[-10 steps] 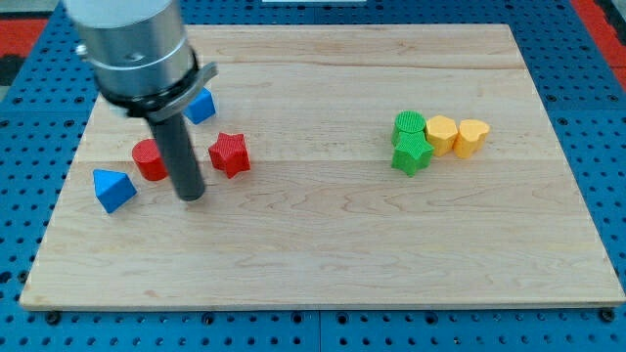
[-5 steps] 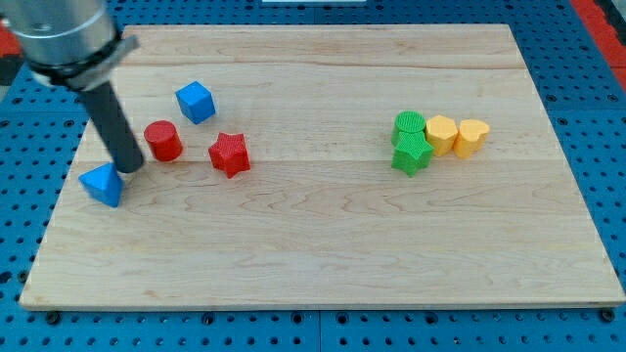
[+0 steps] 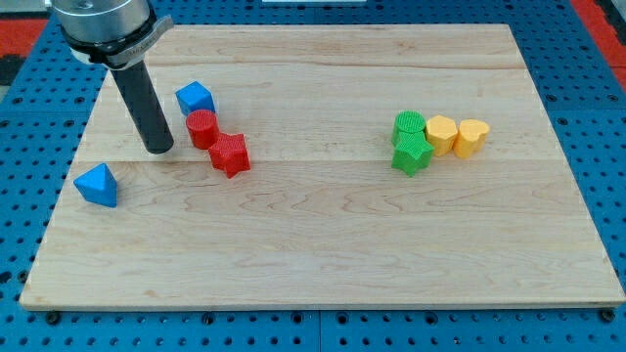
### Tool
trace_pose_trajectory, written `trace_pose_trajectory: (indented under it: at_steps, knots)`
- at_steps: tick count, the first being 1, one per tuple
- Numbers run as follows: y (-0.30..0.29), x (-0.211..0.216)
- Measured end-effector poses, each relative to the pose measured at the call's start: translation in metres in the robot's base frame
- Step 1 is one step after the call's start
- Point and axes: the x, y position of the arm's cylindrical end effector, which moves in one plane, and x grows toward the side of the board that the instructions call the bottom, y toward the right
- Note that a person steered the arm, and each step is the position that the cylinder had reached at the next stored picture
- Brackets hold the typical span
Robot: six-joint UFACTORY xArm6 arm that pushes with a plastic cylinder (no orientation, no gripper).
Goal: Place the red blocks diagonal to each other
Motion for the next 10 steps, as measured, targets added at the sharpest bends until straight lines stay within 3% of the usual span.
trace_pose_trajectory:
  at_steps: [3, 6, 7, 10]
  knots:
    - [0.004, 0.002]
    - [0.115, 0.043]
    - [0.128, 0.014]
    - [0.159, -0.006]
